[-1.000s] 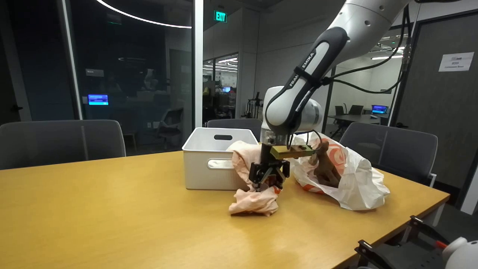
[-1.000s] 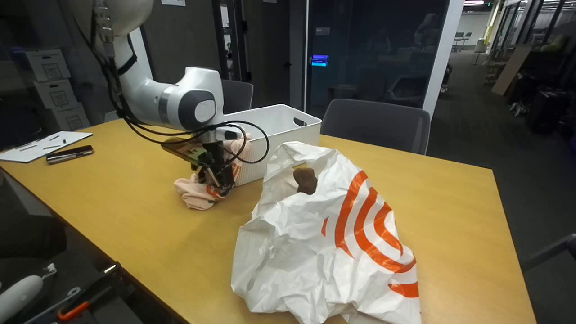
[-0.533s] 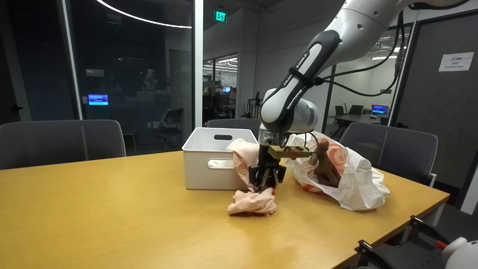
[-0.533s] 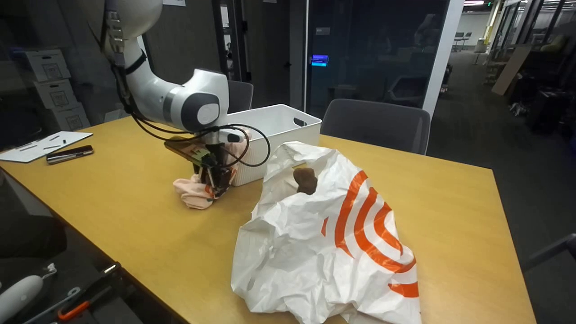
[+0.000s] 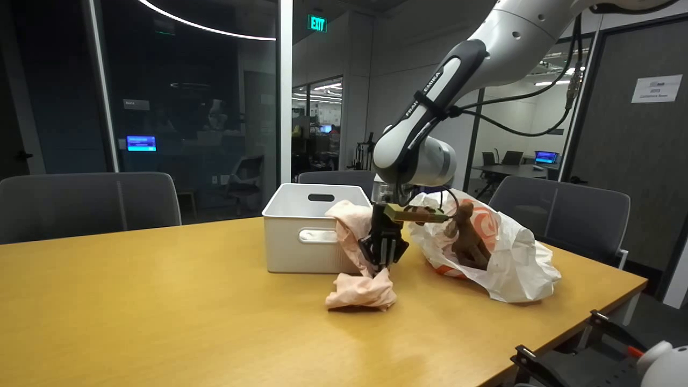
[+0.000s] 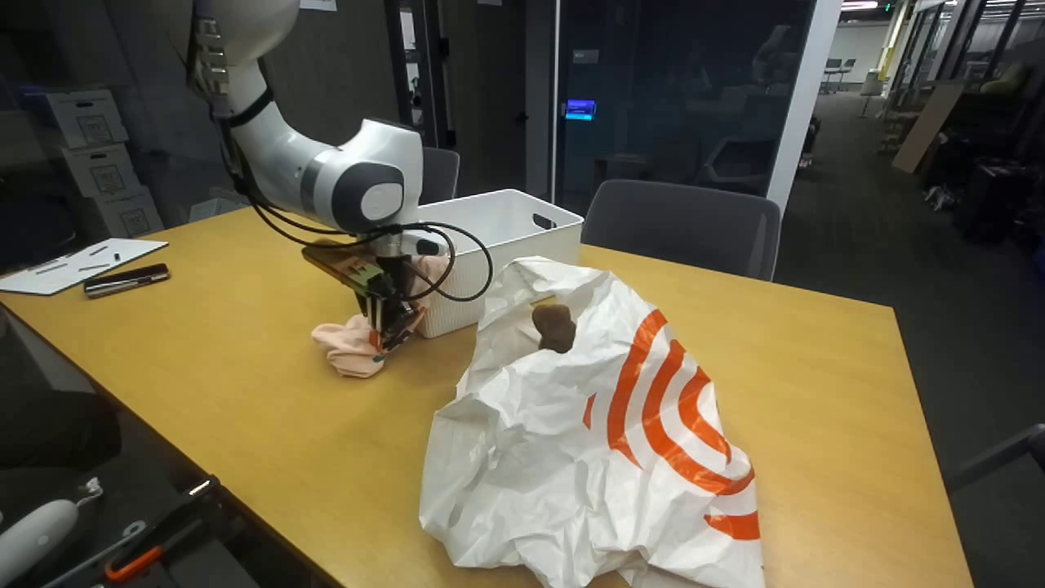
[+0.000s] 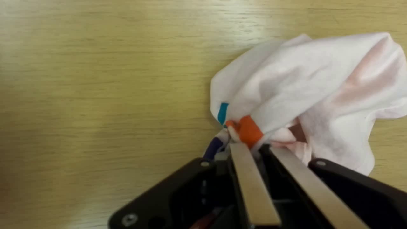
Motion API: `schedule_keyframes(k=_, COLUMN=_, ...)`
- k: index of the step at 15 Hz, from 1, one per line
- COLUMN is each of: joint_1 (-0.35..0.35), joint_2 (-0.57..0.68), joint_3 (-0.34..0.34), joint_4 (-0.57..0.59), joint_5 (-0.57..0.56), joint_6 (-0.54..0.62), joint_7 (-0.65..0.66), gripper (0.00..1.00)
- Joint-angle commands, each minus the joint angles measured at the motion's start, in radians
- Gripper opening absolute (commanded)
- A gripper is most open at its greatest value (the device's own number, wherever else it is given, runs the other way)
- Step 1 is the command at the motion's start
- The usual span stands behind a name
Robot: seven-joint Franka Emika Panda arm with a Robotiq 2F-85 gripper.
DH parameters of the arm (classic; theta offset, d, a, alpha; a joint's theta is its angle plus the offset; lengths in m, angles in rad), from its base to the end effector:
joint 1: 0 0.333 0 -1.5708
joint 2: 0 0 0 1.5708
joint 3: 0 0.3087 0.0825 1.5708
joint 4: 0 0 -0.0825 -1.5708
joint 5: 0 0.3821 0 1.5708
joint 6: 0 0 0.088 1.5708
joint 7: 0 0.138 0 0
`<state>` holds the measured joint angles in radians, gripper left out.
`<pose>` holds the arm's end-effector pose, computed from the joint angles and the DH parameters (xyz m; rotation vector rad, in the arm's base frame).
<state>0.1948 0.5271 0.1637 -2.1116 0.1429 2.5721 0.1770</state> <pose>0.5256 0.2022 0.1237 -3.0036 -0.0588 0.1550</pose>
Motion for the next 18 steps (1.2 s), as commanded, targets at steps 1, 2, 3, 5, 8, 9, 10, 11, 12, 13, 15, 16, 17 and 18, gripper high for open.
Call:
schedule_keyframes(k=1, joint_1=0.026, joint_2=-0.095, joint_3=-0.018, joint_4=-0.049, joint_5=0.0, joint_6=0.002, joint_7=0.062, gripper=0.03)
schedule_keyframes(k=2, joint_1=0.045, joint_2=-0.133, joint_3=-0.032, joint_4=-0.079, joint_5=-0.012, joint_6=0.027, joint_7=0.105, gripper=0.03)
schedule_keyframes(k=3, joint_1=0.064, joint_2=-0.17, joint_3=-0.046, joint_4=-0.107, joint_5=-0.027, joint_6=0.05, joint_7=0.146, gripper=0.03)
schedule_keyframes(k=5, joint_1=0.109, joint_2=-0.255, joint_3=-0.082, joint_4=-0.177, joint_5=-0.077, joint_6=0.115, joint_7=0.246, gripper=0.03)
schedule_keyframes(k=8, joint_1=0.183, joint_2=-0.394, joint_3=-0.151, joint_4=-0.281, joint_5=-0.232, joint_6=0.179, joint_7=0.454, gripper=0.02)
schedule_keyframes(k=9, joint_1=0.203, joint_2=-0.444, joint_3=-0.171, joint_4=-0.314, joint_5=-0.305, joint_6=0.19, joint_7=0.539, gripper=0.02)
schedule_keyframes(k=10, joint_1=0.255, joint_2=-0.488, joint_3=-0.224, joint_4=-0.34, joint_5=-0.375, joint_6=0.198, joint_7=0.616, gripper=0.02)
schedule_keyframes(k=11, joint_1=0.282, joint_2=-0.535, joint_3=-0.257, joint_4=-0.363, joint_5=-0.463, joint_6=0.196, joint_7=0.695, gripper=0.02)
schedule_keyframes(k=12, joint_1=0.3, joint_2=-0.579, joint_3=-0.284, joint_4=-0.376, joint_5=-0.56, joint_6=0.185, joint_7=0.773, gripper=0.02)
schedule_keyframes(k=13, joint_1=0.32, joint_2=-0.624, joint_3=-0.299, joint_4=-0.38, joint_5=-0.645, joint_6=0.163, joint_7=0.853, gripper=0.02)
schedule_keyframes(k=15, joint_1=0.268, joint_2=-0.706, joint_3=-0.24, joint_4=-0.39, joint_5=-0.821, joint_6=0.133, joint_7=1.013, gripper=0.02)
schedule_keyframes(k=16, joint_1=0.243, joint_2=-0.749, joint_3=-0.208, joint_4=-0.405, joint_5=-0.909, joint_6=0.126, joint_7=1.093, gripper=0.02)
schedule_keyframes(k=17, joint_1=0.226, joint_2=-0.79, joint_3=-0.183, joint_4=-0.419, joint_5=-0.99, joint_6=0.117, joint_7=1.173, gripper=0.02)
schedule_keyframes(k=18, joint_1=0.207, joint_2=-0.834, joint_3=-0.147, joint_4=-0.434, joint_5=-1.053, joint_6=0.098, joint_7=1.251, gripper=0.02)
